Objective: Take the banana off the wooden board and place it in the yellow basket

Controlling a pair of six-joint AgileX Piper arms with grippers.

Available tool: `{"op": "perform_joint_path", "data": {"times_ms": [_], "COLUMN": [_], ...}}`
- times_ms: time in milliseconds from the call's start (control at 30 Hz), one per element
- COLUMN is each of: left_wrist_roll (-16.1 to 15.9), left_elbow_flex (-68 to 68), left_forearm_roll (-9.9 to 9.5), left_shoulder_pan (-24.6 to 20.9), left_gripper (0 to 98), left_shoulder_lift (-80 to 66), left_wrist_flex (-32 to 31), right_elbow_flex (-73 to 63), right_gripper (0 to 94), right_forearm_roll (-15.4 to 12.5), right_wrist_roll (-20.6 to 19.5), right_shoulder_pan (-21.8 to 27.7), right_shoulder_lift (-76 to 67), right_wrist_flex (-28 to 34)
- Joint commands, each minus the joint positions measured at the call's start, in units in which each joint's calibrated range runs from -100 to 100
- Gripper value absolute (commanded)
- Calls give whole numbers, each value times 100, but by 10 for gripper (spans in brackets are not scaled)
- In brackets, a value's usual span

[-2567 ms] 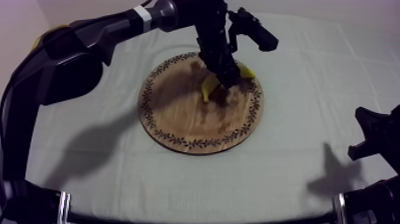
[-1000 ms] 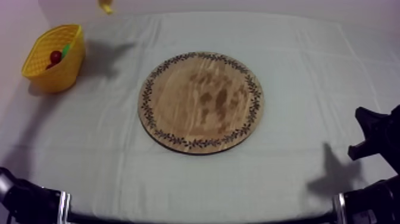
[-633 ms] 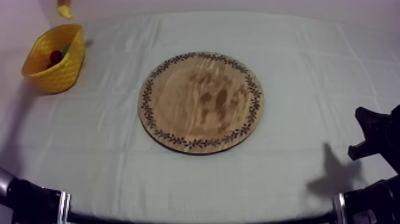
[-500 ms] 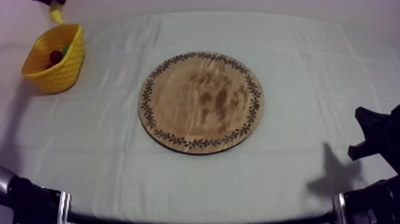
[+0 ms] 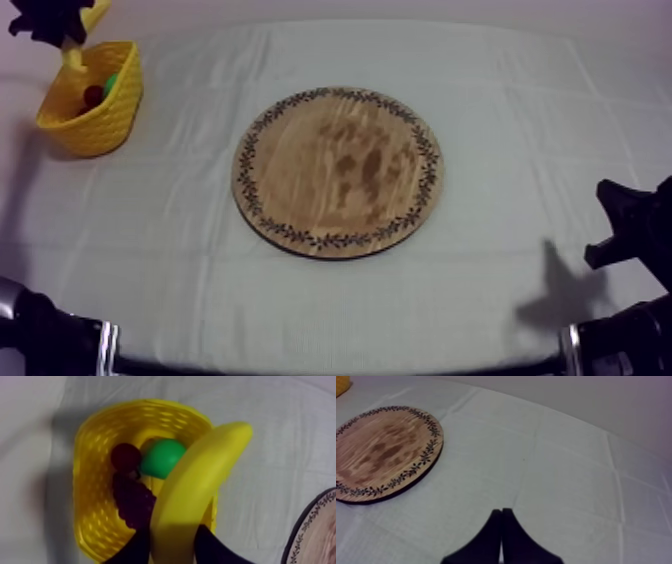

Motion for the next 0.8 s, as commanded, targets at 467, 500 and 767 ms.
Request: {"op": "perform_joint_path", "data": {"times_ms": [467,500,767], "left_wrist_roll": [295,338,677], "left_elbow_flex": [366,515,2188], "left_forearm_roll": [-17,-23,-33], "left_shoulder_pan": [-38,-16,273], "left_gripper": [640,630,346], "left_shoulder_lift": [-306,-515,-3007], "left_wrist_flex": [-405,-473,-1395], "right_elbow_flex": [-2,-2,-2], "right_gripper": [2,2,2], "right_forearm_roll": [1,1,1], "right_wrist_roll": [0,0,0], "right_shoulder_pan": [2,2,2], "right_shoulder_lift": [0,0,0], "right_wrist_flex": [0,0,0]}}
